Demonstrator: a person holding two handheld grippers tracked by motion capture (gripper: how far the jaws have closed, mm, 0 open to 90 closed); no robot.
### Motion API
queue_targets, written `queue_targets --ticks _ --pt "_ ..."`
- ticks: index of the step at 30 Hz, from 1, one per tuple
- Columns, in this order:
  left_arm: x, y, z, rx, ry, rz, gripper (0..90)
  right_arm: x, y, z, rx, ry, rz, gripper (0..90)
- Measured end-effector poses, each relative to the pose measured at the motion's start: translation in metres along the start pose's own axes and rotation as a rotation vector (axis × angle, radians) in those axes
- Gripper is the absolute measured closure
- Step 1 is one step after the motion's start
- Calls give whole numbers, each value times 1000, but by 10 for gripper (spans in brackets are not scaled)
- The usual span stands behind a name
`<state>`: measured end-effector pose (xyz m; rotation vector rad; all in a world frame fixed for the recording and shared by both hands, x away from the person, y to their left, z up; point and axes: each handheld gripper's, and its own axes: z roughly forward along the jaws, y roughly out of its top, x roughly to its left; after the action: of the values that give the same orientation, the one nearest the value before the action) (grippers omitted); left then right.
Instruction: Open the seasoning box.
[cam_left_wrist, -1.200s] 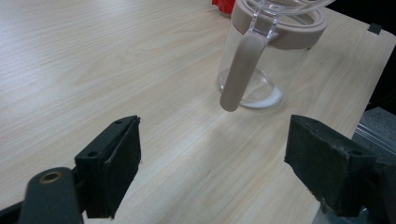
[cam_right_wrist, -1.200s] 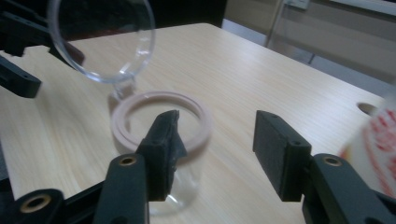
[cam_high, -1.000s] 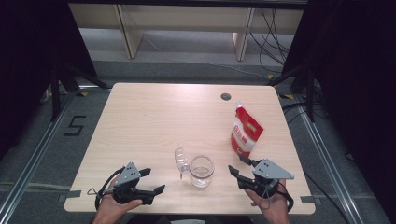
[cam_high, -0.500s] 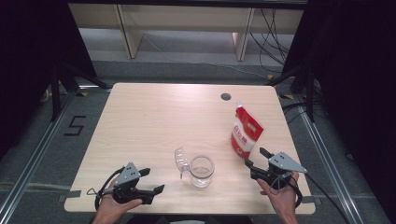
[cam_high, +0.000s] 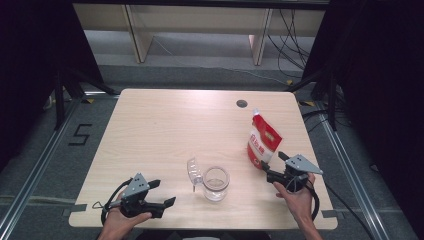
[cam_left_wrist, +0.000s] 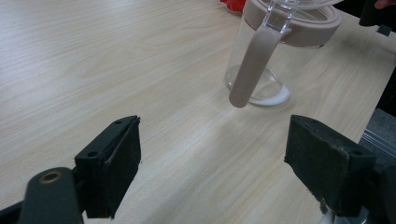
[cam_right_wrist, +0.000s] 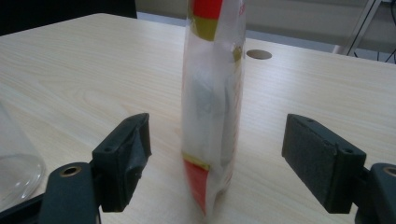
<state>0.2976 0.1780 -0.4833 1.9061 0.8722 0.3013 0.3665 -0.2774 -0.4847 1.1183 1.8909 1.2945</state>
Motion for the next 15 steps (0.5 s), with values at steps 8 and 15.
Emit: queue_targets --ticks 8,15 --pt "1 -1 4 9 -12 -20 182 1 -4 14 5 2 -16 202" --pt "0 1 5 6 -21 -3 183 0 -9 25 4 26 -23 162"
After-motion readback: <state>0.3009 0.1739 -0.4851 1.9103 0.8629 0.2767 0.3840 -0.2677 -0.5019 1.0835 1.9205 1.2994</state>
